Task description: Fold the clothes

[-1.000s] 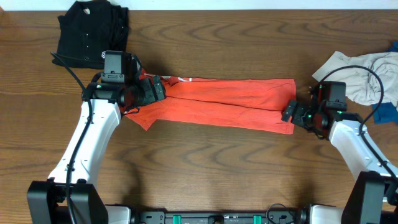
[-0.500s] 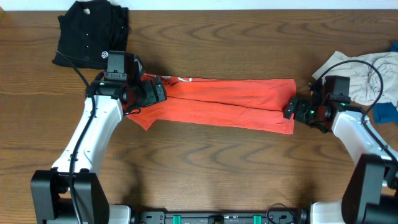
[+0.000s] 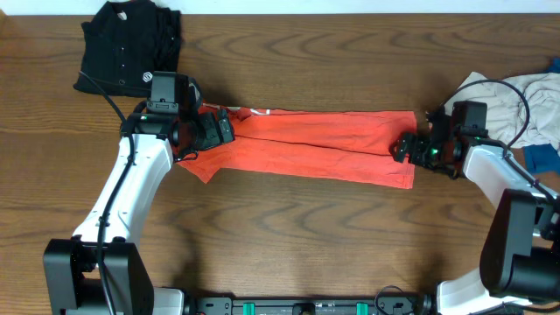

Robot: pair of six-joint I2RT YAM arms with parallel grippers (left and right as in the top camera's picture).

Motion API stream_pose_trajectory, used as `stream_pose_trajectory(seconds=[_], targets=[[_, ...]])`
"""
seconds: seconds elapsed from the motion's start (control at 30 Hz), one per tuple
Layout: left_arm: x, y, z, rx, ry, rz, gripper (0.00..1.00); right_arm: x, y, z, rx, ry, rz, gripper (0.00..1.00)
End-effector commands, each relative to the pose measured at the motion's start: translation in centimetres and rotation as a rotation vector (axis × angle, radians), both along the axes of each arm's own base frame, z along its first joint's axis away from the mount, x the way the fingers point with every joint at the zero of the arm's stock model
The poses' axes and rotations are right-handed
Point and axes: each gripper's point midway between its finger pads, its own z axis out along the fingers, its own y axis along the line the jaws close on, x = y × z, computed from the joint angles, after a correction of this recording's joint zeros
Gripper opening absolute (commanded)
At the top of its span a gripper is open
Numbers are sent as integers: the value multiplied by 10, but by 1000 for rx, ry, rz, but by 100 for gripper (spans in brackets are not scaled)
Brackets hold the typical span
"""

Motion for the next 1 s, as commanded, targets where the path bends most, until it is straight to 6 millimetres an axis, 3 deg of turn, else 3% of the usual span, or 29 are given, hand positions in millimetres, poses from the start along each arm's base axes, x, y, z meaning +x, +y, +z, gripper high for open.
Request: stream_pose_trajectory(seconds=[0.0,0.17,0.4,0.7,0.97], targets=[[-3,-2,-5,-4,16,-14,98,-19,13,-30,79,93,38,99],[-3,-2,-5,-4,16,-14,98,-30,16,-44,95,157,44,99],[-3,-2,-5,-4,14,-14,98,-43,23,-45,117,198,90,99],[-3,-2,-5,-4,14,-14,98,-77,46,-56,164,338,164,99],[-3,-2,-6,-3,19,-14,98,-79,53,-65,158,347,200,99]])
